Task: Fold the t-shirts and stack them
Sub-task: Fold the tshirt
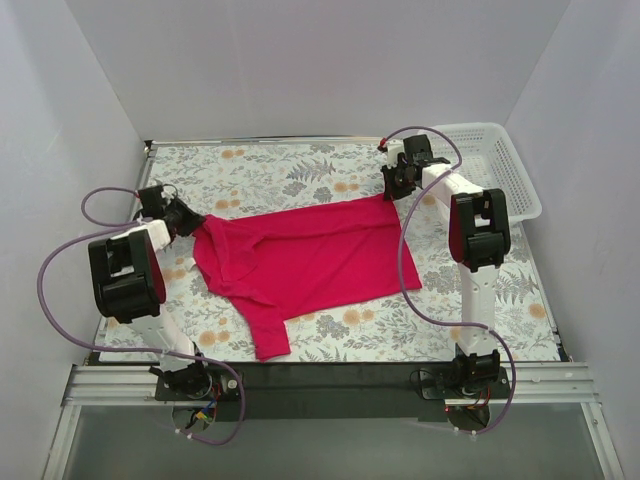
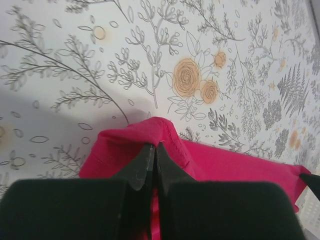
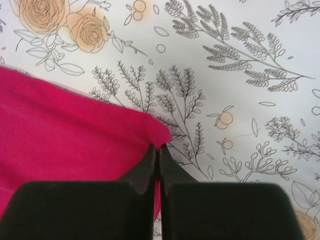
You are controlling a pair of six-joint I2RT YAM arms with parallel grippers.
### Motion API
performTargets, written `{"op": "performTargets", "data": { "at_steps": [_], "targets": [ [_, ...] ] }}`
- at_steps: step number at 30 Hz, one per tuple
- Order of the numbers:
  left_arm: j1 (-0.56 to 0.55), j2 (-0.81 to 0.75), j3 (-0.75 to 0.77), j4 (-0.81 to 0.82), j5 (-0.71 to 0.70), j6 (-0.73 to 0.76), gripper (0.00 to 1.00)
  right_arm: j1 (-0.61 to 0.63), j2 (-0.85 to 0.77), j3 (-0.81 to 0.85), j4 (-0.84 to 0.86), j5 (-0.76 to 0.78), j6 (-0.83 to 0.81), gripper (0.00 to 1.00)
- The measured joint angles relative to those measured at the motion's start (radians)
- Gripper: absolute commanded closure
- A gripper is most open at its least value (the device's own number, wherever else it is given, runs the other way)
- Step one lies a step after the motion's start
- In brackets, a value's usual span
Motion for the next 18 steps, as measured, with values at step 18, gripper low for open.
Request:
{"op": "performTargets", "data": {
  "at_steps": [18],
  "targets": [
    [0.124, 0.014, -0.043, 0.138, 0.220, -0.061, 0.61, -0.011, 0.071, 0.125, 0.037, -0.011, 0.049, 0.99]
  ]
}}
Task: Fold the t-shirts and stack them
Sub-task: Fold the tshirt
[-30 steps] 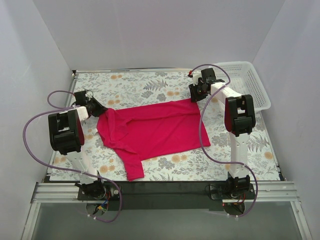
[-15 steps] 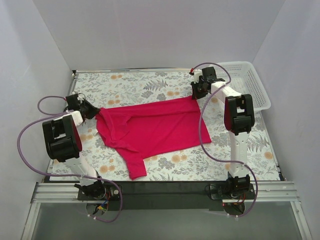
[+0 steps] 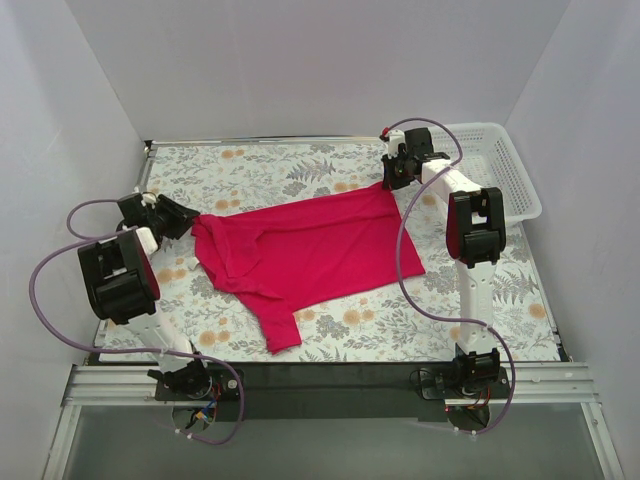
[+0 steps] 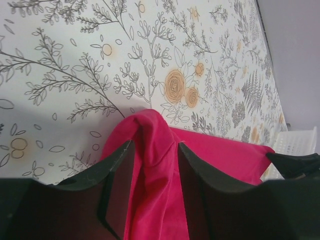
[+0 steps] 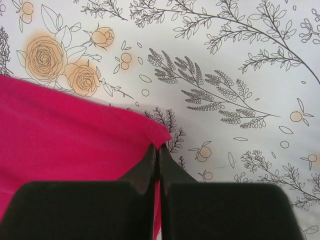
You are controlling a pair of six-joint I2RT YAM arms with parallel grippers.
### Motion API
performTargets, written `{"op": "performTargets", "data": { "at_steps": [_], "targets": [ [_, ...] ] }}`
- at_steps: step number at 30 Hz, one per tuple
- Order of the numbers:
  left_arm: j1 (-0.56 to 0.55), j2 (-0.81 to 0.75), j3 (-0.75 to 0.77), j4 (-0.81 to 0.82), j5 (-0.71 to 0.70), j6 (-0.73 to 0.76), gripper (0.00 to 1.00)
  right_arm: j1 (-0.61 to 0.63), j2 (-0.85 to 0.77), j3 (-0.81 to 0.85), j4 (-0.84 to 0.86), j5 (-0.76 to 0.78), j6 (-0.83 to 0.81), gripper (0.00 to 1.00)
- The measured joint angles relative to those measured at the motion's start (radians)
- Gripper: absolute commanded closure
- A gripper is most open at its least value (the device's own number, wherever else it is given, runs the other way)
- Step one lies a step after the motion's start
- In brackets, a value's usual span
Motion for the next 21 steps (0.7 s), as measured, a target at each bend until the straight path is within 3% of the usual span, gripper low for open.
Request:
{"op": "performTargets", "data": {
  "at_steps": [6, 12, 21],
  "targets": [
    [0.011, -0.027, -0.001, -0.029, -0.006, 0.000, 0.59, -0.003, 0.011, 0.001, 0.000, -0.012, 0.000, 0.99],
    [-0.053, -0.028, 0.086, -0.153, -0.076, 0.016, 0.59, -0.003, 0.014, 0.001, 0.000, -0.019, 0.000, 0.99],
    [-0.230, 0.004, 0.301, -0.387, -0.356, 0.072, 0.62, -0.003, 0.014, 0.001, 0.001, -0.023, 0.000, 0.99]
  ]
}}
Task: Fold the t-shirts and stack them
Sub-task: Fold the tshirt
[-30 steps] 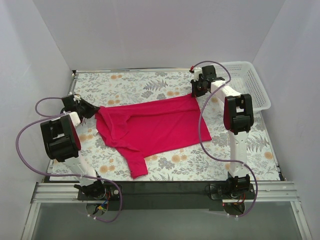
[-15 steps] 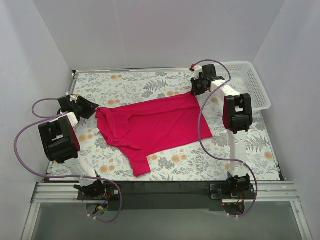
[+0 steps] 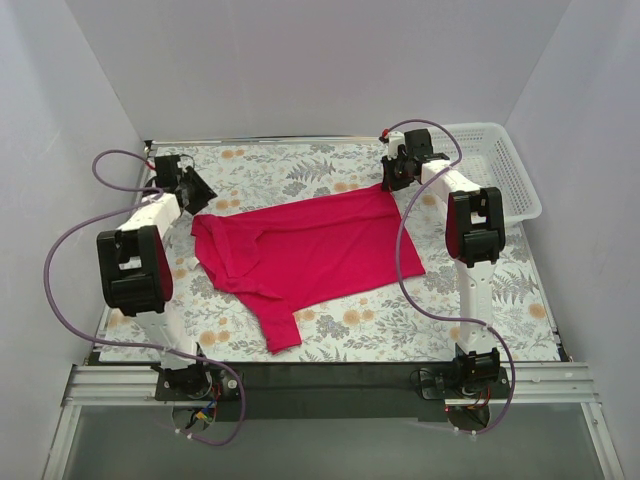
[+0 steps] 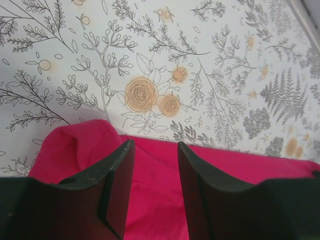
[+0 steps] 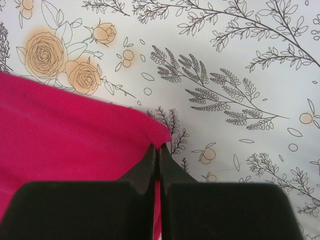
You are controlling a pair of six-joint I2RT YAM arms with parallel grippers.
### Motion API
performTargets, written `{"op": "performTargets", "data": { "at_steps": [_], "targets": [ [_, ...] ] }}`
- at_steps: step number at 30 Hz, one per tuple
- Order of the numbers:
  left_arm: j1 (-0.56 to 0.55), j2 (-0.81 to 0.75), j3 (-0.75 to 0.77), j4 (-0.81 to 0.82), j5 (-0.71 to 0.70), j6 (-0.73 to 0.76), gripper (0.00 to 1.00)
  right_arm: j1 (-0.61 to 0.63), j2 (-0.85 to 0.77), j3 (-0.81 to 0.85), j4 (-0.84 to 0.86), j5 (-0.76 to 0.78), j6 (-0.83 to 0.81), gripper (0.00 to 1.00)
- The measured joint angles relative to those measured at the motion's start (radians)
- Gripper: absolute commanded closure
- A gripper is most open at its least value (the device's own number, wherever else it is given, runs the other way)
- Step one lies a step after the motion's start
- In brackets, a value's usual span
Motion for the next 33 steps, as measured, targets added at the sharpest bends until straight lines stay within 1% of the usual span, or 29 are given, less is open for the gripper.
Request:
{"op": "performTargets", "data": {
  "at_steps": [9, 14, 17, 23, 33],
  "targets": [
    [-0.089, 0.107, 0.082, -0.146, -0.215, 0.045, 0.61, 0.000, 0.000, 0.000, 0.002, 0.000, 0.000, 0.99],
    [-0.119, 0.137, 0.095, -0.195, -0.299, 0.071, 0.62, 0.000, 0.000, 0.000, 0.002, 0.000, 0.000, 0.99],
    [-0.131, 0.138, 0.097, -0.209, -0.333, 0.085, 0.63, 0.000, 0.000, 0.000, 0.003, 0.000, 0.000, 0.99],
    [-0.135, 0.138, 0.097, -0.229, -0.384, 0.105, 0.63, 0.000, 0.000, -0.001, 0.004, 0.000, 0.000, 0.99],
    [-0.134, 0.137, 0.095, -0.227, -0.388, 0.146, 0.64, 0.000, 0.000, -0.002, 0.006, 0.000, 0.000, 0.99]
  ]
}}
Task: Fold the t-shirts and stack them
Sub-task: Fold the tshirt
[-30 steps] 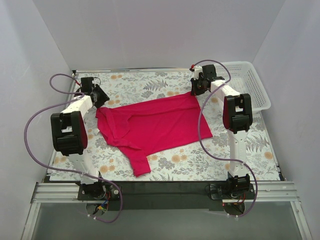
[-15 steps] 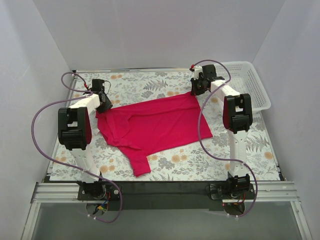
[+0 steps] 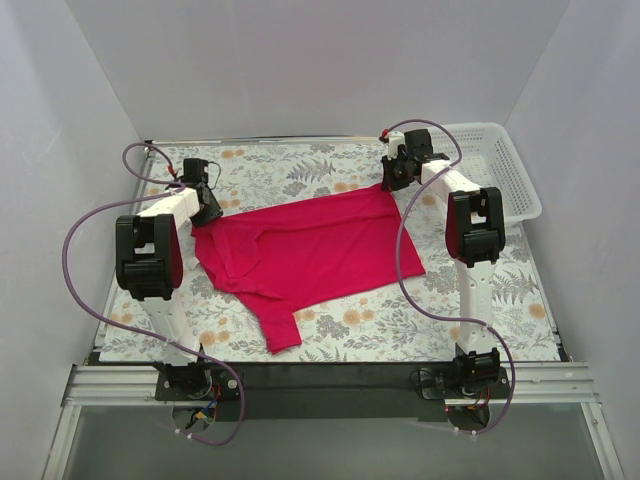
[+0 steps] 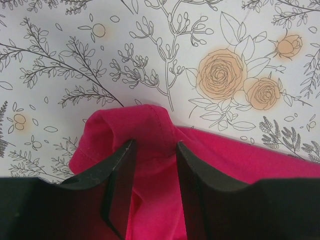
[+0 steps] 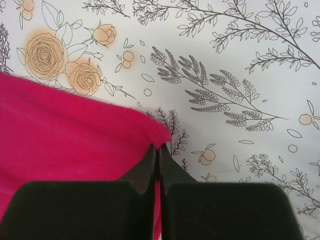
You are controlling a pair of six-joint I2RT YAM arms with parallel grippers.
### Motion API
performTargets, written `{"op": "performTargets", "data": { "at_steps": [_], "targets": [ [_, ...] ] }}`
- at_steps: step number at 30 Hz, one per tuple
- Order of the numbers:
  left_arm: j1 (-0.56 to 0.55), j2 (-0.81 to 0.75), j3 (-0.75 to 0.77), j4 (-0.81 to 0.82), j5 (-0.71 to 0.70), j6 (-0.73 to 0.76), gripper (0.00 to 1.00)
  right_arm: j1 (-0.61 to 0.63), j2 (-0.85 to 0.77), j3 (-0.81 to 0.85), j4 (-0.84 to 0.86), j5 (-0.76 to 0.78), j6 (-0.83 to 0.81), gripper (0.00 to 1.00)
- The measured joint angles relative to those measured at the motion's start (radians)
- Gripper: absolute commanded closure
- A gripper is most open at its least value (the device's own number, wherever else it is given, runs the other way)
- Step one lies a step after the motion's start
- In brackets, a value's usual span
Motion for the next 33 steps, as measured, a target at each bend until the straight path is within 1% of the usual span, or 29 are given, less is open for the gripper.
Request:
{"op": "performTargets", "data": {
  "at_steps": [4, 8, 9, 10, 13, 14, 18, 22, 24, 27, 29, 33],
  "targets": [
    [0.000, 0.002, 0.000, -0.001, 0.010, 0.011, 0.66, 0.000, 0.000, -0.004, 0.004, 0.000, 0.000, 0.99],
    [0.000, 0.019, 0.005, -0.003, 0.014, 0.017, 0.78, 0.000, 0.000, -0.005, 0.007, -0.002, 0.000, 0.99],
    [0.000, 0.023, 0.005, -0.004, 0.014, 0.019, 0.84, 0.000, 0.000, -0.005, 0.008, -0.003, 0.000, 0.99],
    [0.000, 0.024, 0.005, -0.005, 0.014, 0.018, 0.86, 0.000, 0.000, -0.005, 0.008, -0.003, 0.000, 0.99],
    [0.000, 0.021, 0.005, -0.005, 0.012, 0.020, 0.98, 0.000, 0.000, -0.005, 0.008, -0.003, 0.000, 0.99],
    [0.000, 0.018, 0.004, -0.004, 0.012, 0.016, 1.00, 0.000, 0.000, -0.005, 0.008, -0.003, 0.000, 0.99],
    [0.000, -0.044, -0.050, 0.015, 0.007, 0.005, 1.00, 0.000, 0.000, -0.006, 0.009, -0.003, 0.000, 0.99],
    [0.006, -0.179, -0.148, 0.049, 0.018, -0.031, 1.00, 0.000, 0.000, -0.012, 0.014, -0.003, 0.000, 0.99],
    [0.021, -0.239, -0.184, 0.071, 0.047, -0.054, 1.00, 0.000, 0.000, -0.019, 0.017, -0.003, 0.000, 0.99],
    [0.074, -0.318, -0.253, 0.127, 0.127, -0.100, 1.00, -0.001, 0.000, -0.023, 0.021, -0.004, 0.000, 0.99],
    [0.110, -0.339, -0.286, 0.153, 0.174, -0.127, 1.00, -0.002, 0.000, -0.023, 0.022, -0.004, 0.000, 0.99],
    [0.218, -0.343, -0.398, 0.241, 0.377, -0.193, 1.00, -0.004, 0.000, -0.024, 0.023, -0.007, 0.000, 0.99]
  ]
}}
